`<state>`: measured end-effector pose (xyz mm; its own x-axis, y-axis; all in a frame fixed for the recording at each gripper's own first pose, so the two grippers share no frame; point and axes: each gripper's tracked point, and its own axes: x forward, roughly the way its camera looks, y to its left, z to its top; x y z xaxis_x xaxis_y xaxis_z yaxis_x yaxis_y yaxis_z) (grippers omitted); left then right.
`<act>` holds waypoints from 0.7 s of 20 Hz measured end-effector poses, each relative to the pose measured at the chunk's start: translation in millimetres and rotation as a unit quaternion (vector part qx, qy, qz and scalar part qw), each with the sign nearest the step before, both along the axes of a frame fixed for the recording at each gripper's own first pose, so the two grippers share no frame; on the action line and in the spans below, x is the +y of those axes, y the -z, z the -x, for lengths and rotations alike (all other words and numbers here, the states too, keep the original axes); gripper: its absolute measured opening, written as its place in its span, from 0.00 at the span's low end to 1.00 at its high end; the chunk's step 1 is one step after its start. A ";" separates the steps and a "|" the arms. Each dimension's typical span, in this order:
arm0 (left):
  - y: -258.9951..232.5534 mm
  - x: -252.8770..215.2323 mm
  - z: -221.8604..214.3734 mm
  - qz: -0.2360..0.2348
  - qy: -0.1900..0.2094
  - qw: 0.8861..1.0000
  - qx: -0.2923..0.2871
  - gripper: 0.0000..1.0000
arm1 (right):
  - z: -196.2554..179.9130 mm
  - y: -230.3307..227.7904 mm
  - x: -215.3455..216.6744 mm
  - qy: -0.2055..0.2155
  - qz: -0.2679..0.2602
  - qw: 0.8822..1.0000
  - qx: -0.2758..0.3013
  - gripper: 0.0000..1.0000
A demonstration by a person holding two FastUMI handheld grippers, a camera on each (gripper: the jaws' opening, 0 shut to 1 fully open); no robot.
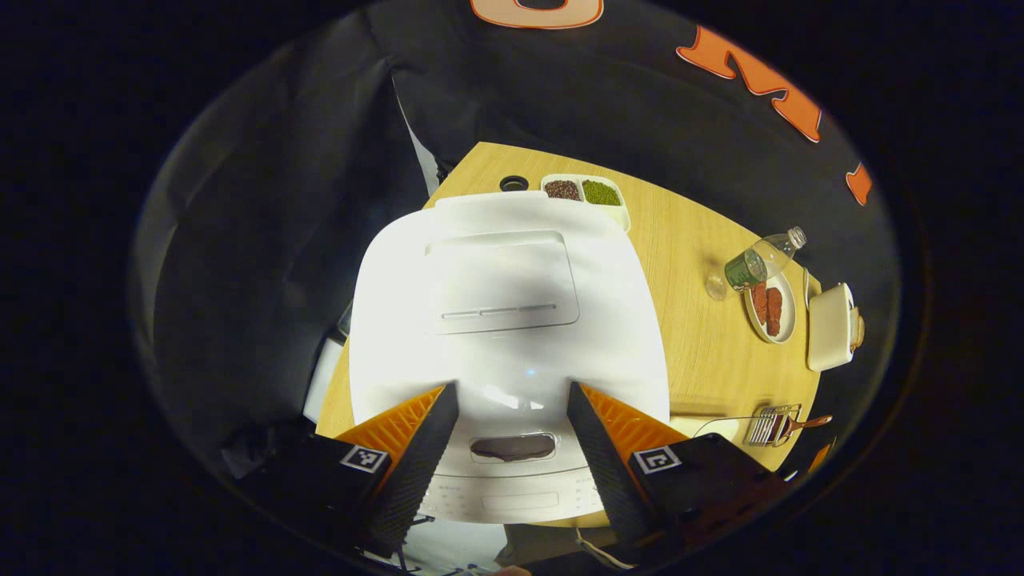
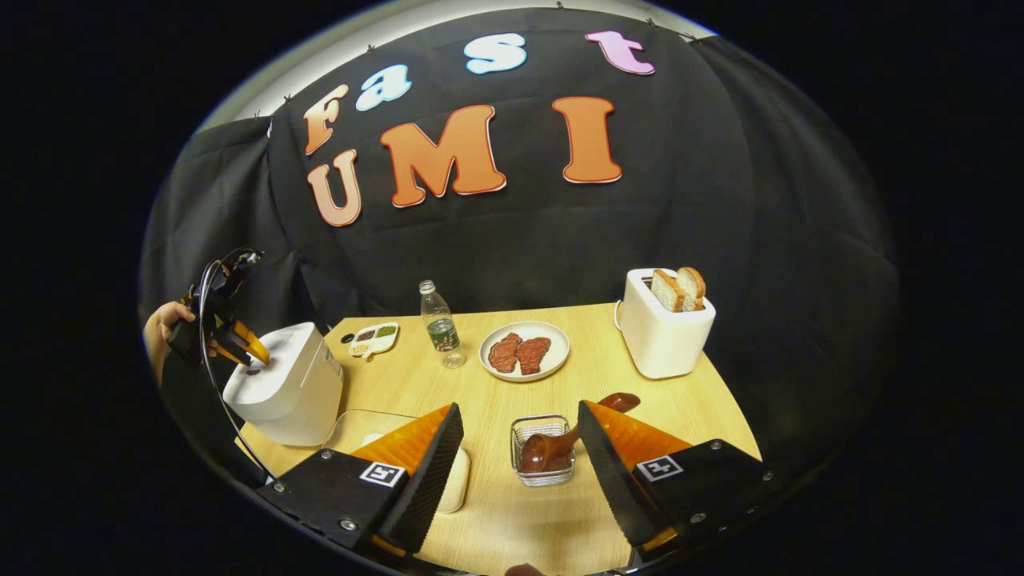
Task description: Close the left gripper, press the button to open the rice cooker; take a wooden spoon from the chopstick holder with the right hand, scoop a spoonful of rice and pour it into the rice cooker, then put the wooden spoon back into the chopstick holder.
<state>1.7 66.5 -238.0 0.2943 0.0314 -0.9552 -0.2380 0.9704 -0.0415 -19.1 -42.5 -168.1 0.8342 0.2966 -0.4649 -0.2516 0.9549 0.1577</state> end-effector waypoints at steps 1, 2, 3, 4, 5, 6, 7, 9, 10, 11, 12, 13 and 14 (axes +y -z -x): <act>0.7 1.0 -1.6 -0.004 0.003 1.000 -0.013 0.98 | 0.0 0.7 3.9 -0.004 0.002 1.000 0.001 0.90; 2.0 0.8 -2.3 -0.008 0.008 1.000 -0.022 1.00 | 0.3 0.9 7.4 -0.009 0.003 1.000 0.001 0.90; 1.9 1.7 -4.3 -0.012 0.013 0.999 -0.036 0.99 | 0.7 -0.4 11.7 -0.014 0.003 1.000 -0.002 0.90; 3.2 2.0 -6.0 -0.014 0.009 0.999 -0.051 1.00 | 0.0 -2.6 14.9 -0.018 0.003 1.000 -0.006 0.90; 3.1 1.9 -8.7 -0.018 0.000 0.997 -0.071 0.99 | -1.1 -6.4 18.3 -0.021 0.002 1.000 -0.012 0.90; 3.2 0.7 -8.0 -0.026 -0.002 0.996 -0.090 1.00 | -3.4 -10.4 21.0 -0.022 -0.001 1.000 -0.021 0.90; 1.8 0.2 -8.6 -0.036 0.002 0.992 -0.117 1.00 | -5.3 -14.4 25.4 -0.024 -0.005 0.999 -0.029 0.90; 4.1 -0.4 -12.9 -0.061 0.026 0.982 -0.176 1.00 | -7.2 -20.5 34.0 -0.028 -0.009 0.998 -0.046 0.89; 3.5 -1.5 -6.3 -0.072 0.032 0.978 -0.191 1.00 | -9.1 -23.6 36.8 -0.030 -0.006 0.998 -0.057 0.90; -0.5 -2.9 1.3 -0.077 0.033 0.976 -0.201 1.00 | -10.7 -29.4 40.8 -0.031 -0.004 0.997 -0.071 0.90; -5.2 -4.9 8.3 -0.080 0.026 0.974 -0.211 0.99 | -11.4 -36.3 46.2 -0.034 -0.003 0.996 -0.087 0.89; -11.7 -9.3 13.5 -0.074 0.014 0.970 -0.231 0.99 | -12.3 -44.4 52.5 -0.038 -0.003 0.994 -0.105 0.89; -21.7 -14.9 19.9 -0.065 0.004 0.964 -0.258 0.99 | -11.8 -52.3 57.5 -0.041 -0.003 0.991 -0.125 0.90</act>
